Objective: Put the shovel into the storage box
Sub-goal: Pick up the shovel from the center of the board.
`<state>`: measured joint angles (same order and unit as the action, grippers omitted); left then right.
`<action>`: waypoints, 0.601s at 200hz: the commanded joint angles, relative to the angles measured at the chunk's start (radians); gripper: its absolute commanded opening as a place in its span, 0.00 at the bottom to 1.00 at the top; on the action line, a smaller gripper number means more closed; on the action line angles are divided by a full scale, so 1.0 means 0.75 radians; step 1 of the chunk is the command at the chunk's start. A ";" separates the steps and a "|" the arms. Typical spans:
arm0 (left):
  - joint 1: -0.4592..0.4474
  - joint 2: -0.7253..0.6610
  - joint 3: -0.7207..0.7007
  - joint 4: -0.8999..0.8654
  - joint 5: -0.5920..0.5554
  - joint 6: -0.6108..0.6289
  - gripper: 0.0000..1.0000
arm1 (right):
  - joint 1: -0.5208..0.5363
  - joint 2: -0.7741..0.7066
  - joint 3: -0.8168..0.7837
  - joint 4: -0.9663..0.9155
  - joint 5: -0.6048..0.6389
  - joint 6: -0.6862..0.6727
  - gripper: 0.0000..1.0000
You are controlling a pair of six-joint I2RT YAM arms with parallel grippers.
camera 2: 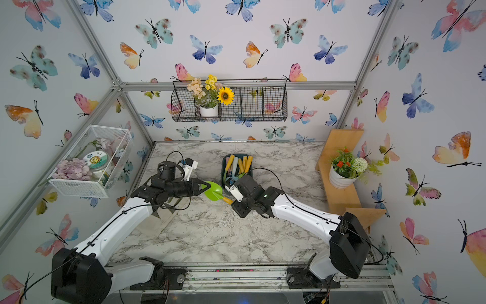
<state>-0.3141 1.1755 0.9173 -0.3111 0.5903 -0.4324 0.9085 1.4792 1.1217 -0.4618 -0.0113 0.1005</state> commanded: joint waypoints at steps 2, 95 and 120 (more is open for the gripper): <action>0.000 -0.120 -0.044 0.087 -0.231 -0.104 0.00 | -0.019 -0.010 0.034 0.141 -0.031 0.224 0.65; -0.215 -0.371 -0.139 0.183 -0.807 -0.219 0.00 | -0.143 0.085 -0.028 0.588 -0.585 0.868 0.67; -0.266 -0.412 -0.159 0.215 -0.936 -0.253 0.00 | -0.214 0.089 -0.107 0.745 -0.703 1.054 0.68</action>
<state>-0.4850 0.9077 0.8024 -0.2344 0.0731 -0.5789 0.7830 1.5391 1.0950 -0.0395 -0.3908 0.7086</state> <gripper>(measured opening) 0.082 0.674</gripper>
